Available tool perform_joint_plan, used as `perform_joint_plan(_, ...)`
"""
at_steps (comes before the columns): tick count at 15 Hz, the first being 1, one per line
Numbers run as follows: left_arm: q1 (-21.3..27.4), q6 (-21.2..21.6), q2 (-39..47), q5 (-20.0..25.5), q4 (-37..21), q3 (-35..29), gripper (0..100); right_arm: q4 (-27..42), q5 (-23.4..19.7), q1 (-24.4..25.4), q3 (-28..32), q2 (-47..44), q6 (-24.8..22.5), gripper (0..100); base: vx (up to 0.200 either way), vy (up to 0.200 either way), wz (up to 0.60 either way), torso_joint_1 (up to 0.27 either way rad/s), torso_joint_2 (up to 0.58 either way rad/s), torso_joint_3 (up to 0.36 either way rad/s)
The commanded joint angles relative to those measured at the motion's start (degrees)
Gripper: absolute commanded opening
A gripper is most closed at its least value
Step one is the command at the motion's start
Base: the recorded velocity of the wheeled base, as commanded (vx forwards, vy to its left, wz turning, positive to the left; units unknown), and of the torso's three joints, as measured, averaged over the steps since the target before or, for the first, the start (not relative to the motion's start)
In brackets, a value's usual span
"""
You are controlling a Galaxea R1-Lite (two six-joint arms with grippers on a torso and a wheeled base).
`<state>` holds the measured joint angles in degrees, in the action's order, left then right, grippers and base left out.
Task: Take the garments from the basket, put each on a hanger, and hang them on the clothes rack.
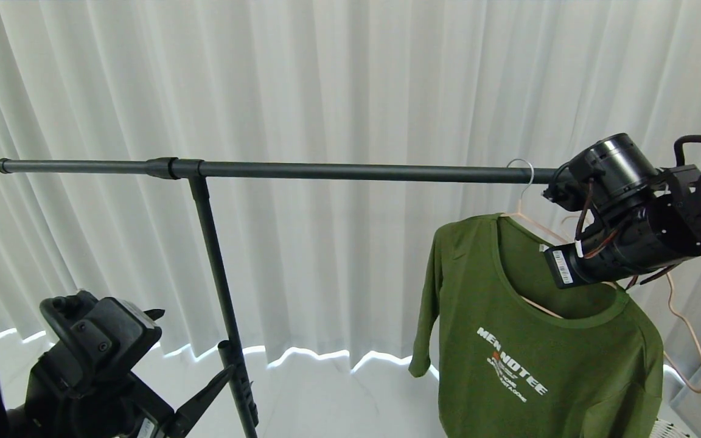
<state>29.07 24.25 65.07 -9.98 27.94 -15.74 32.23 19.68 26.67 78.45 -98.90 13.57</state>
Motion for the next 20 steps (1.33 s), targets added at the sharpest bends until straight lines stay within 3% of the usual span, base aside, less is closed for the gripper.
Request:
perform_joint_plan(1,0.3,0.0,0.0,0.0,0.0,0.0,100,0.0,0.0,0.0,-0.1,0.1,0.0,0,0.0,0.0,0.0,0.0,0.0,0.0)
perform_joint_plan(3,0.4,0.0,0.0,0.0,0.0,0.0,100,0.1,0.0,0.2,-0.6,0.9,0.2,0,0.0,0.0,0.0,0.0,0.0,0.0)
perform_joint_plan(4,0.4,-0.2,0.0,0.0,0.0,0.0,100,0.1,0.0,0.4,-0.5,1.3,1.3,100,0.0,0.0,0.0,0.0,0.0,0.0)
perform_joint_plan(9,0.3,-0.3,0.0,0.0,0.0,0.2,100,0.2,0.0,3.1,-1.2,6.5,7.3,100,0.0,0.0,0.0,0.0,0.0,0.0)
perform_joint_plan(13,-0.1,-0.3,0.1,-0.5,0.0,0.7,100,0.4,-0.3,3.2,-7.3,15.3,7.1,100,0.0,0.0,0.0,0.0,0.0,0.0)
perform_joint_plan(15,-0.2,-0.3,0.2,-1.7,0.0,0.7,100,0.6,-0.1,3.1,-11.2,19.2,5.4,100,0.0,0.0,0.0,0.0,0.0,0.0)
perform_joint_plan(20,-0.5,-0.3,-0.4,-3.2,0.0,1.7,100,0.6,0.2,2.2,-21.5,27.6,-3.6,100,-0.2,0.0,0.0,0.005,0.01,0.005)
